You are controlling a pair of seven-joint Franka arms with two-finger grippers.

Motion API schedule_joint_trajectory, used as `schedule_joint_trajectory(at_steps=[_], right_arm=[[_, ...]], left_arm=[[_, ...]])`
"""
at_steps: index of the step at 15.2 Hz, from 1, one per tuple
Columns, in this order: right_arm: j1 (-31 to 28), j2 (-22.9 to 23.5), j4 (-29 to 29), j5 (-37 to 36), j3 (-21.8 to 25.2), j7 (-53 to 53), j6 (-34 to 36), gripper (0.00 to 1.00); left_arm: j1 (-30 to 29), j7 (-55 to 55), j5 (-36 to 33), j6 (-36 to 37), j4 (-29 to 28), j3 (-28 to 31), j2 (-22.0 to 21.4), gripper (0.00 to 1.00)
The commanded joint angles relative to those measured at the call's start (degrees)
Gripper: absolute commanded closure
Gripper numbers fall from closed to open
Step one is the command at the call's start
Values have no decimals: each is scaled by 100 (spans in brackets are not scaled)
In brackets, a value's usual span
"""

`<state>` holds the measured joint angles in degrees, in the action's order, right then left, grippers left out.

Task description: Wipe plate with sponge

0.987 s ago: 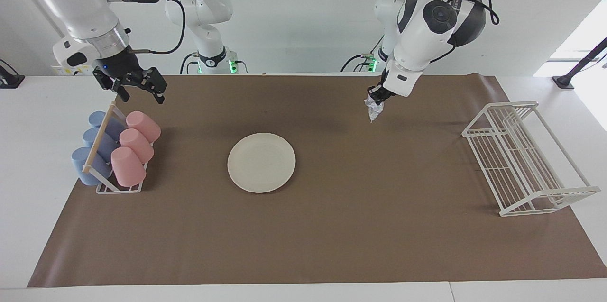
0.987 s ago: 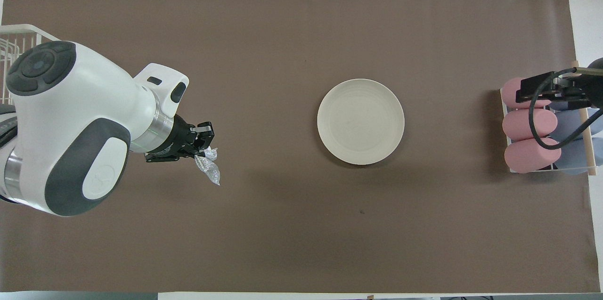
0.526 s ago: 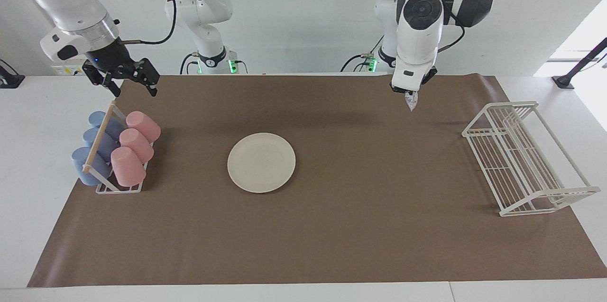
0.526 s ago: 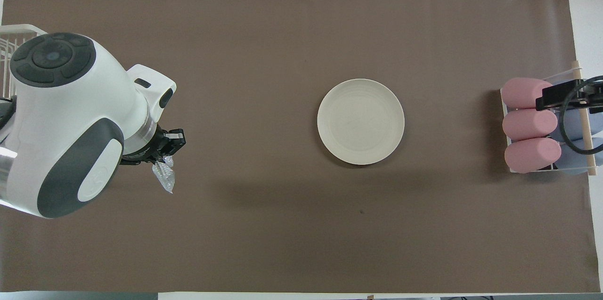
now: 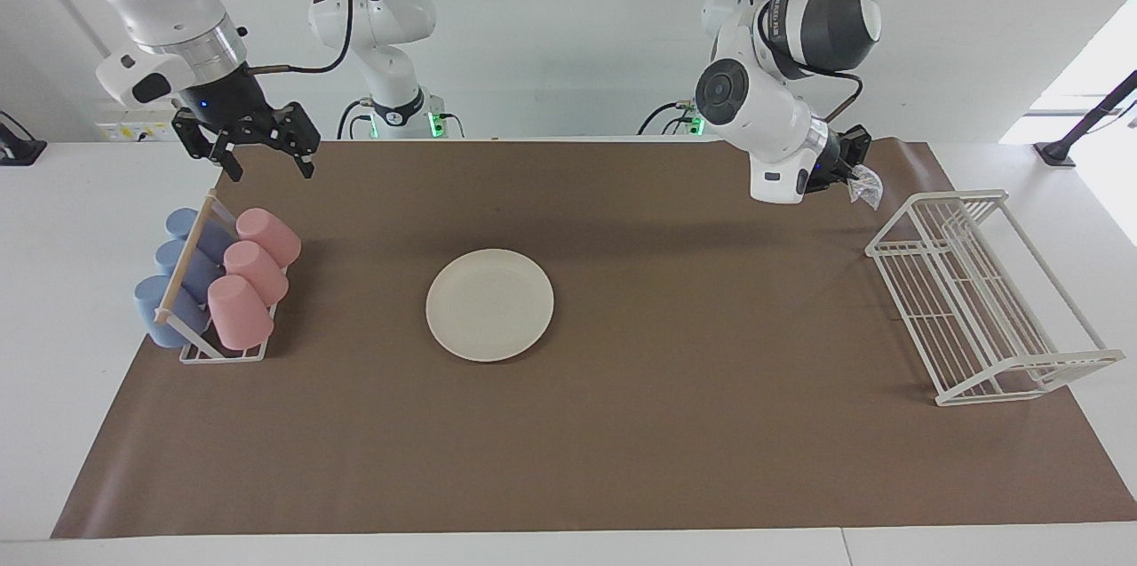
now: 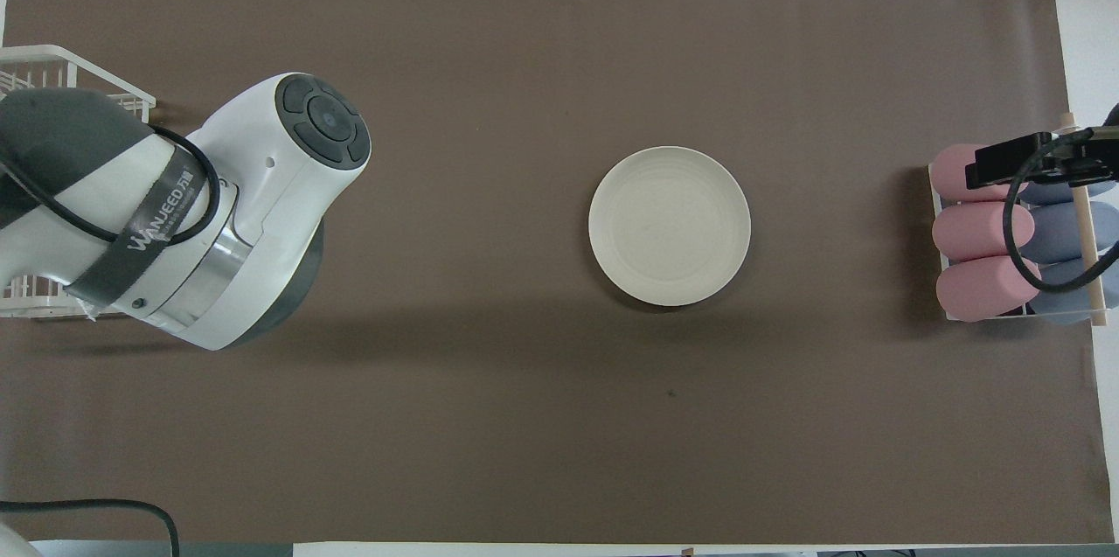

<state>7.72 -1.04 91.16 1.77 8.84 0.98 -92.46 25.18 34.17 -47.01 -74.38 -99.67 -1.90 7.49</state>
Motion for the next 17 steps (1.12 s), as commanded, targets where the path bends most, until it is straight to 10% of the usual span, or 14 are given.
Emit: schedule_joint_trajectory(at_steps=[1,11,17], right_arm=[[-69,43,-81,8,-5,-63,87,0],[-60,52,-90,-1,-5,-63,96,0],[-69,-10,24,-1,-5,-55,193,0]], left_arm=[[-135,-454,-764,38,-263,15,33,100],[-908,-1729,-2470,-709,-272,23,1315,100],[-1305,-1079,-2313,-1368,-351,6,1369,100]])
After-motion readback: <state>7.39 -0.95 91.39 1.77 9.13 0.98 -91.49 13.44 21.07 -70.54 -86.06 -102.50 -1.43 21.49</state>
